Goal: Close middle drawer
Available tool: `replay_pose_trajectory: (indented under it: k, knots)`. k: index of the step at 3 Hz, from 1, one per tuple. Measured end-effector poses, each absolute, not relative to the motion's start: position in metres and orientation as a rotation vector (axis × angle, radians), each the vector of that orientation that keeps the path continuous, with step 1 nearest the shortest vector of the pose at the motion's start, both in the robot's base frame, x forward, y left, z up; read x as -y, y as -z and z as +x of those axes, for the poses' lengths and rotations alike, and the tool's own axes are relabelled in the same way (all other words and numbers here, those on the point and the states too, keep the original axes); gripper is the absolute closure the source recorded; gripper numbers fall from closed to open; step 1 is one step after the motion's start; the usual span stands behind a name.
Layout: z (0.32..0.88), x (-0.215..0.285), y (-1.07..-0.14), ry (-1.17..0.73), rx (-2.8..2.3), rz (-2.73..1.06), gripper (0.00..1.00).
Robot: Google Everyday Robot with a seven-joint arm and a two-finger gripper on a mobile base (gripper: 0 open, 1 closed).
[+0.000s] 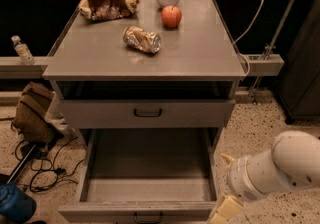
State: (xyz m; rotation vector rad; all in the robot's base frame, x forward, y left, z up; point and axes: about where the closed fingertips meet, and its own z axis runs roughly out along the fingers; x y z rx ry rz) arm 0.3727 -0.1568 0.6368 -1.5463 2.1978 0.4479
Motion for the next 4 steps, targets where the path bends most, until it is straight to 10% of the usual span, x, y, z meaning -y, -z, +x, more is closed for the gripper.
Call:
replay_pose_trajectory:
  k: [4]
  knots:
    - [0.316,0.127,-0.524,-0.745,-2.198,-1.515,0.00]
